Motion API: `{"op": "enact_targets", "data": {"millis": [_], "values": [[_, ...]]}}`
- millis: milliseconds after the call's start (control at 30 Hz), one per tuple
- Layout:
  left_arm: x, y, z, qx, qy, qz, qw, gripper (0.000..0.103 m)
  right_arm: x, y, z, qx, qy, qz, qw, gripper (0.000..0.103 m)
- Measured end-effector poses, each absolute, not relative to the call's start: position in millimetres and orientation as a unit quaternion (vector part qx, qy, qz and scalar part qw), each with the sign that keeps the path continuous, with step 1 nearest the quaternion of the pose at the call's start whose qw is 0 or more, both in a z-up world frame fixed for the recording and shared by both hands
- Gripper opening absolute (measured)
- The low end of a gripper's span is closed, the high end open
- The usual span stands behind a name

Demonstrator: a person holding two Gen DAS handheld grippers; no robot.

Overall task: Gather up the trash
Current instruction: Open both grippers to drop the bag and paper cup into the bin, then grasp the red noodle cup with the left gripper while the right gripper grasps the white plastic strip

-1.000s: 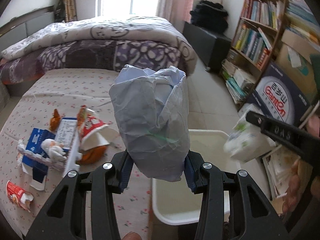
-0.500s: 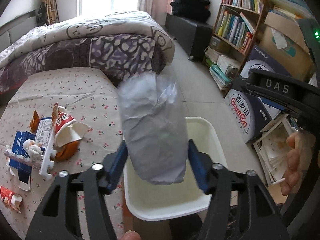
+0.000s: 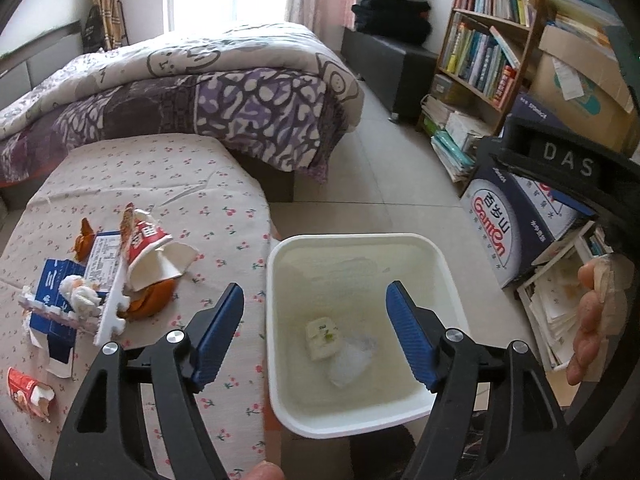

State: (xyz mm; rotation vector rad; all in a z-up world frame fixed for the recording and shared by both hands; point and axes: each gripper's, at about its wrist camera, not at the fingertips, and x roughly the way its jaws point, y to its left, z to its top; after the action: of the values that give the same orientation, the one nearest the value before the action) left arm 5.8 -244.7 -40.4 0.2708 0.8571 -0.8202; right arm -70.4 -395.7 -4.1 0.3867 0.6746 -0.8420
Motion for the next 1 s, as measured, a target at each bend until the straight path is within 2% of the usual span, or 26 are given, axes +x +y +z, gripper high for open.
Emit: {"op": "enact_targets", "data": {"millis": [533,1000], "values": [[44,-178,-57,0.136,0.412,-0.276,0.858,0.083,-16,-340,-14,0.120,0.356,-0.347,0.860,0.096],[89,-85,-81,0.115,0.462,-0.099,0.874,0.084,36,-274,-24,0.072,0.379,-0.279,0.879,0.096]]}}
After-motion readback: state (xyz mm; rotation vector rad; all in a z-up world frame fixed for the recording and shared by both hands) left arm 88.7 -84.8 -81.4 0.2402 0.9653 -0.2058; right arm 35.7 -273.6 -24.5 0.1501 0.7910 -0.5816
